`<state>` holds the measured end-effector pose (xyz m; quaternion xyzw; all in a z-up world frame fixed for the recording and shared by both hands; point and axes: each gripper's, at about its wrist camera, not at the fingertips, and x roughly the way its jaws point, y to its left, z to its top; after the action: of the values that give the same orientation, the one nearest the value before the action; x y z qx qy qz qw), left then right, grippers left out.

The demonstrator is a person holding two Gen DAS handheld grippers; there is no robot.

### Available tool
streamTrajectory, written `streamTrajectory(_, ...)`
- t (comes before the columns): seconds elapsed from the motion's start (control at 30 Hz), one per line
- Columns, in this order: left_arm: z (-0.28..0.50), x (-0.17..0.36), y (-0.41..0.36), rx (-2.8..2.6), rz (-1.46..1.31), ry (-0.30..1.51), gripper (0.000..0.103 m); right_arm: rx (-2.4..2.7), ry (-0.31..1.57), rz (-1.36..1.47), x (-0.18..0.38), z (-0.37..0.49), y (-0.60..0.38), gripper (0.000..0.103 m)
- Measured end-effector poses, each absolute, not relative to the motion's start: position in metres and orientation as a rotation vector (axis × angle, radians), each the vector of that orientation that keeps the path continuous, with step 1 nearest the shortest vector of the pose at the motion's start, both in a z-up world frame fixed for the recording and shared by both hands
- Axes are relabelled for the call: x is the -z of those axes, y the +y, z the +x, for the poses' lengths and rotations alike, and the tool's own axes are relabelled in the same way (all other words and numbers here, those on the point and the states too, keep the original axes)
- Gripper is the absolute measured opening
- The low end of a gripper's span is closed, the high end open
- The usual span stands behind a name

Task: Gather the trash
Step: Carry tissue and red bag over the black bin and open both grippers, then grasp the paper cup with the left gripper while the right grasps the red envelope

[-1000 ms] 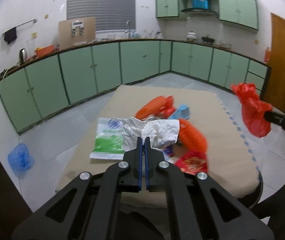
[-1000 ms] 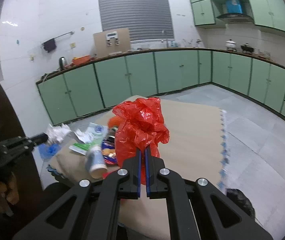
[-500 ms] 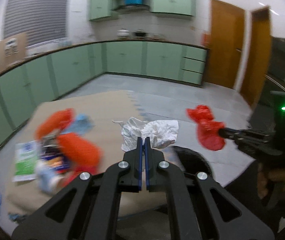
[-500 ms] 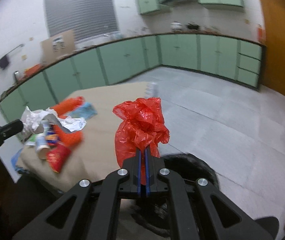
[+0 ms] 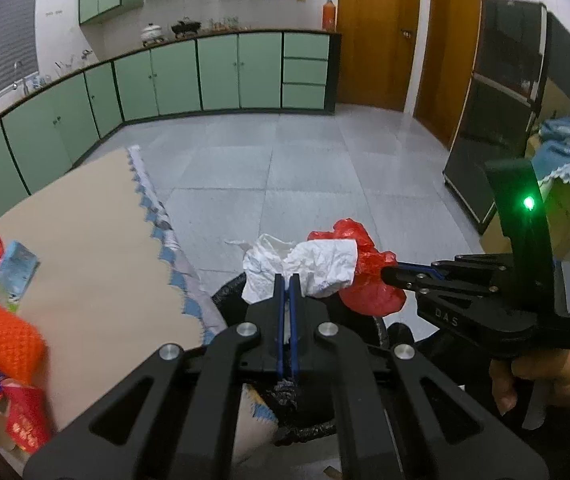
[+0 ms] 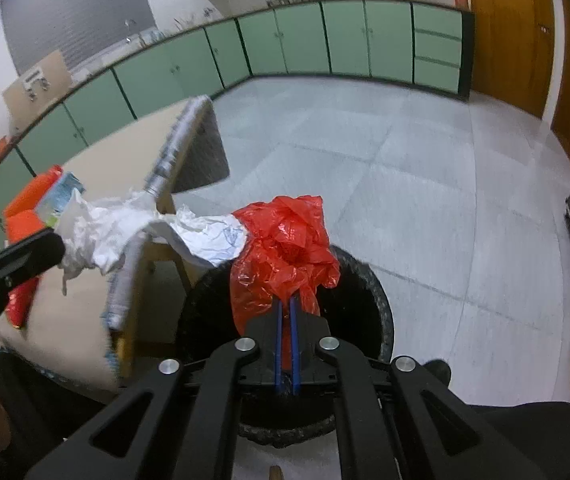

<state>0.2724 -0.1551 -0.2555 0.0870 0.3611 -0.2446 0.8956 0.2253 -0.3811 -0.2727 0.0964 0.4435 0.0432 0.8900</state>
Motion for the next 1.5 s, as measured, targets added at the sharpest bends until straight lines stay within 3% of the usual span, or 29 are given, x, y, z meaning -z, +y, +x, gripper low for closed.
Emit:
streamTrajectory(0.1,0.283,0.269,-0.156,0.504,0.170,0.784,0.008,-0.084,0.946,0.196,0.280,0.232,-0.386,0.013)
streamTrajectory(0.17,0.287,0.274,-0.152,0.500,0.161,0.792,0.030,-0.077,0.945,0.196,0.279,0.235,-0.386,0.018)
streamTrajectory(0.23,0.289,0.277,-0.147,0.487,0.150,0.790,0.036,-0.071,0.942,0.206,0.278,0.234,-0.387,0.020)
streamTrajectory(0.37,0.290,0.271,-0.144,0.477,0.139,0.788,0.036,-0.075,0.930,0.219,0.274,0.236,-0.388,0.020)
streamTrajectory(0.47,0.289,0.261,-0.138,0.457,0.132,0.770,0.044,-0.078,0.913,0.219,0.267,0.233,-0.387,0.020)
streamTrajectory(0.6,0.282,0.256,-0.128,0.436,0.120,0.763,0.047,-0.088,0.895,0.213,0.258,0.229,-0.384,0.020)
streamTrajectory(0.7,0.277,0.252,-0.121,0.414,0.121,0.751,0.057,-0.103,0.880,0.203,0.248,0.226,-0.378,0.020)
streamTrajectory(0.77,0.270,0.246,-0.108,0.386,0.111,0.733,0.062,-0.117,0.870,0.199,0.242,0.225,-0.372,0.024)
streamTrajectory(0.87,0.255,0.235,-0.081,0.317,0.095,0.699,0.071,-0.162,0.840,0.190,0.228,0.222,-0.356,0.037)
streamTrajectory(1.0,0.228,0.222,-0.031,0.173,0.090,0.645,0.078,-0.280,0.784,0.150,0.208,0.217,-0.309,0.043)
streamTrajectory(1.23,0.179,0.214,0.064,-0.096,0.085,0.572,0.086,-0.493,0.700,0.036,0.195,0.204,-0.205,0.070)
streamTrajectory(1.5,0.173,0.226,0.138,-0.191,0.060,0.571,0.089,-0.659,0.687,-0.074,0.194,0.194,-0.114,0.072)
